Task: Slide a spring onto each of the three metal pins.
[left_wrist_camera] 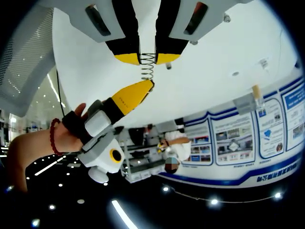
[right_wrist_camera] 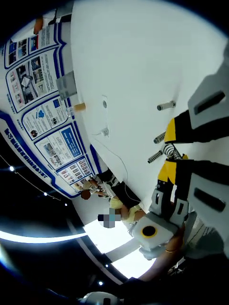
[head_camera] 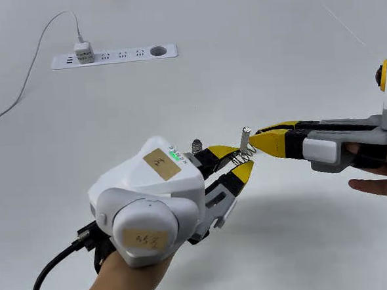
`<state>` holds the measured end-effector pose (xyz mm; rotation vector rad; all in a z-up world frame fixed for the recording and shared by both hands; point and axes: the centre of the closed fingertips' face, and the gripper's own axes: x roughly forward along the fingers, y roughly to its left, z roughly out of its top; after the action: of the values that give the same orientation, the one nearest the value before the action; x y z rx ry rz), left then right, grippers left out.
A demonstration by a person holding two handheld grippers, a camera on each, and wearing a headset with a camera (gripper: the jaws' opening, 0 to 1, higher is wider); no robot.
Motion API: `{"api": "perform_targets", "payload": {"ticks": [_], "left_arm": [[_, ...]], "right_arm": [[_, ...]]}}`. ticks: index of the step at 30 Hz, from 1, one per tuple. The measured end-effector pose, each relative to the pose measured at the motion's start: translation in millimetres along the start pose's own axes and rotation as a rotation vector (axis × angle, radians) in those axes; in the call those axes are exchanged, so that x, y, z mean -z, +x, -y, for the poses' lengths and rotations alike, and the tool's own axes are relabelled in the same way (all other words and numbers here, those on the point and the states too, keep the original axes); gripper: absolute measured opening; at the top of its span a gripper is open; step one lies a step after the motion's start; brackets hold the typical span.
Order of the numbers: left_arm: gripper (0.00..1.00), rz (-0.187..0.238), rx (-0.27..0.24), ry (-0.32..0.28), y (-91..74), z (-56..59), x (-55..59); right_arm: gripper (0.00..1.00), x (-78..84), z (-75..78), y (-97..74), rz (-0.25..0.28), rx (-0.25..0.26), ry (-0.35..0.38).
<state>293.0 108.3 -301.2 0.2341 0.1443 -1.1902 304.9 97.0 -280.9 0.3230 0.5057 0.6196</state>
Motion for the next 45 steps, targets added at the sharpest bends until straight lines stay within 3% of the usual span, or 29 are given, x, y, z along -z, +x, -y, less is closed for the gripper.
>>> {"api": "perform_targets", "payload": {"ticks": [12, 20, 33, 45], "left_arm": [[0.17, -0.024, -0.005, -0.016, 2.1, 0.3, 3.6], [0.24, -0.106, -0.025, -0.035, -5.0, -2.6, 19.5], [0.34, -0.166, -0.139, -0.128, -38.3, -24.7, 37.7], [0.47, -0.194, -0.241, -0.150, -68.0, -46.2, 49.3]], "right_arm": [[0.13, -1.6, 6.1, -0.6, -0.001, 0.040, -0.044], [0.13, -9.2, 20.0, 0.8, 0.007, 0.086, -0.088], [0.13, -24.7, 43.1, 7.1, -0.007, 0.154, -0.200], [0.13, -26.7, 59.6, 9.2, -0.016, 0.215, -0.249]]}}
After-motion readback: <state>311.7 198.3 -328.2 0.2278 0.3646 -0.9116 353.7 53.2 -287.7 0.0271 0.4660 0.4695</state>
